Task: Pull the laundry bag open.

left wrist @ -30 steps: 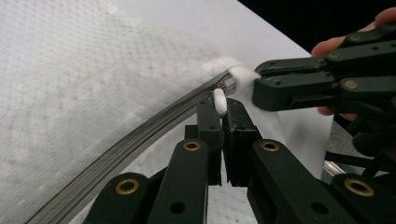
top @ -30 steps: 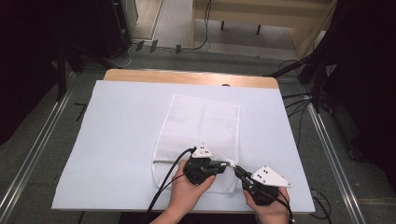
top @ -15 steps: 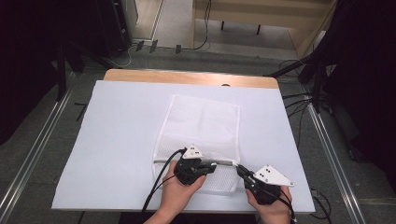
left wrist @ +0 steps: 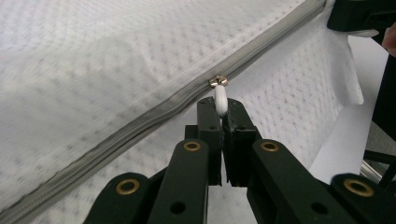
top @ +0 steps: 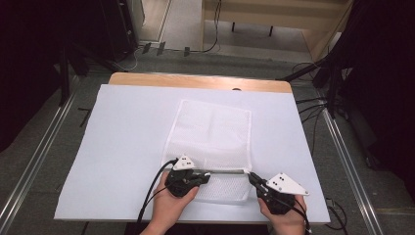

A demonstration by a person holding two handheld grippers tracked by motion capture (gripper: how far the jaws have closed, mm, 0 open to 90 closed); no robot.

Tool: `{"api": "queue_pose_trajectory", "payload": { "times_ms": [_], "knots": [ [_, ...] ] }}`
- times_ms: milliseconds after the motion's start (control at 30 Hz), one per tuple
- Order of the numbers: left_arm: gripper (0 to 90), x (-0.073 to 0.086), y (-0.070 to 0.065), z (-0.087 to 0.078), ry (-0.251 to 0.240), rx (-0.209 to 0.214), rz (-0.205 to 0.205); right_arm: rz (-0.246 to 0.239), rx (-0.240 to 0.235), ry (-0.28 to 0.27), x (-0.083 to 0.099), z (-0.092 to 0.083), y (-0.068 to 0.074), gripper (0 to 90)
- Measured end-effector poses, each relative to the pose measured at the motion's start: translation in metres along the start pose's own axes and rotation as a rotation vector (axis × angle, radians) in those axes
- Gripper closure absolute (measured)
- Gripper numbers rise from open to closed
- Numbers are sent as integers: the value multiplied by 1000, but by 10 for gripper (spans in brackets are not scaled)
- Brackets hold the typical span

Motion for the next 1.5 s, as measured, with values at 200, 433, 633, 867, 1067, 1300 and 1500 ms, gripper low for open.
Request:
{"api": "queue_pose_trajectory", "payload": {
  "times_ms": [200, 433, 633, 867, 1067, 1300, 1500],
  "knots": [
    [882, 6, 11, -10, 3, -23, -7, 12, 12, -5, -1, -3, -5, 885],
    [882, 18, 33, -28, 3, -51, -51, 36, 32, -10, -1, -7, -14, 885],
    [882, 24, 46, -48, 2, -78, -54, 33, 30, -11, -2, -6, -14, 886],
    [882, 32, 55, -58, 15, -86, -61, 43, 46, -4, -2, -6, -18, 894],
    [883, 39, 62, -67, 21, -107, -67, 54, 48, 1, 0, -7, -20, 900],
    [883, 50, 76, -77, 26, -126, -98, 71, 73, 11, 1, -9, -28, 900],
    [882, 55, 79, -82, 43, -125, -101, 69, 67, 14, 2, -8, -26, 900]
  ]
}}
Point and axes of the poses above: each handheld gripper's, and its own axes: z roughly forward along the jaws, x roughly out of its underside, y roughly to its left, the point moved 8 cm from there along z, roughly forward along the jaws, and after that the axes turned 3 degrees about -x, right-handed, at the moved point
